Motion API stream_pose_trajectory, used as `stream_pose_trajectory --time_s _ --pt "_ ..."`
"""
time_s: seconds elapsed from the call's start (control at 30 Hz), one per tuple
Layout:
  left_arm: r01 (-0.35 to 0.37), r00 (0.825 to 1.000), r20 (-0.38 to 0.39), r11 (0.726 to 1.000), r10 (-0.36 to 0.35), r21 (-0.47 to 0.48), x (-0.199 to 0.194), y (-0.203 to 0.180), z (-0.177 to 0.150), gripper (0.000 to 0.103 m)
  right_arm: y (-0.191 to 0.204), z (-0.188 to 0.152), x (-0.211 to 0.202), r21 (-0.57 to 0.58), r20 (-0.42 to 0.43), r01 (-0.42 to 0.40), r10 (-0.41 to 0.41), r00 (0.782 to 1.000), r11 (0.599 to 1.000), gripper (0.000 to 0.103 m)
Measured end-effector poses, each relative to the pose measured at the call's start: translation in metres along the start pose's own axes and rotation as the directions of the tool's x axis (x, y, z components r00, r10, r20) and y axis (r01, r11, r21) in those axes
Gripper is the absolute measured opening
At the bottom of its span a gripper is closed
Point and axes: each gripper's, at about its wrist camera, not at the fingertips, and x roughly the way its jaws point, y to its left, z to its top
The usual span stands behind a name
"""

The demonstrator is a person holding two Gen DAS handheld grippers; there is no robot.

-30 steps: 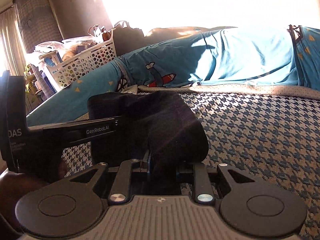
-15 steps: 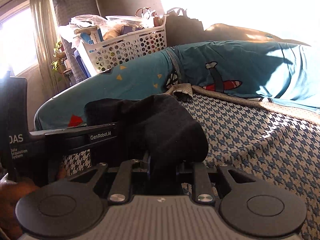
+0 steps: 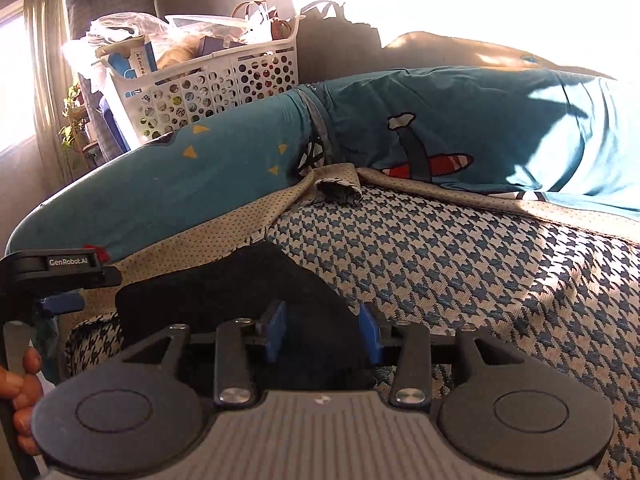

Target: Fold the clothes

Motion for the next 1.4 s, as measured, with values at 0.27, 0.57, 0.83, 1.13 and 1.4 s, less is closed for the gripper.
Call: stream_pose_trajectory --time_s 0.27,0.57,0.83,1.13,1.4 --pt "-0.016 1.0 -0.012 0.992 0.018 0.128 0.003 -0.023 -0.012 0.061 0.021 -0.01 -0.012 -0.067 -0.013 -0.091 0.09 0.996 0.994 0.04" --pt "-0.045 0.996 -0.073 0.981 0.059 0.186 0.02 -0.027 -0.025 0.069 0.05 -0.045 0.008 -0.134 -0.133 -0.125 0.107 0.985 0.983 0.04" --pt "-0.039 0.992 -0.116 0.991 0.054 0.126 0.029 -0.017 -0.027 0.079 0.054 -0.059 0.007 -0.192 -0.168 -0.101 0.069 0.983 0.976 0.039" --pt "-0.02 0.993 -0.114 0.996 0.031 0.092 0.02 -0.01 -0.026 0.078 0.051 -0.075 -0.012 -0.169 -0.182 -0.067 0.035 0.983 0.983 0.04" --pt "0.033 0.99 -0.143 0.989 -0.013 0.142 0.003 -0.008 -0.03 0.082 0.063 -0.087 -0.03 -0.225 -0.204 -0.002 -0.045 0.978 0.974 0.043"
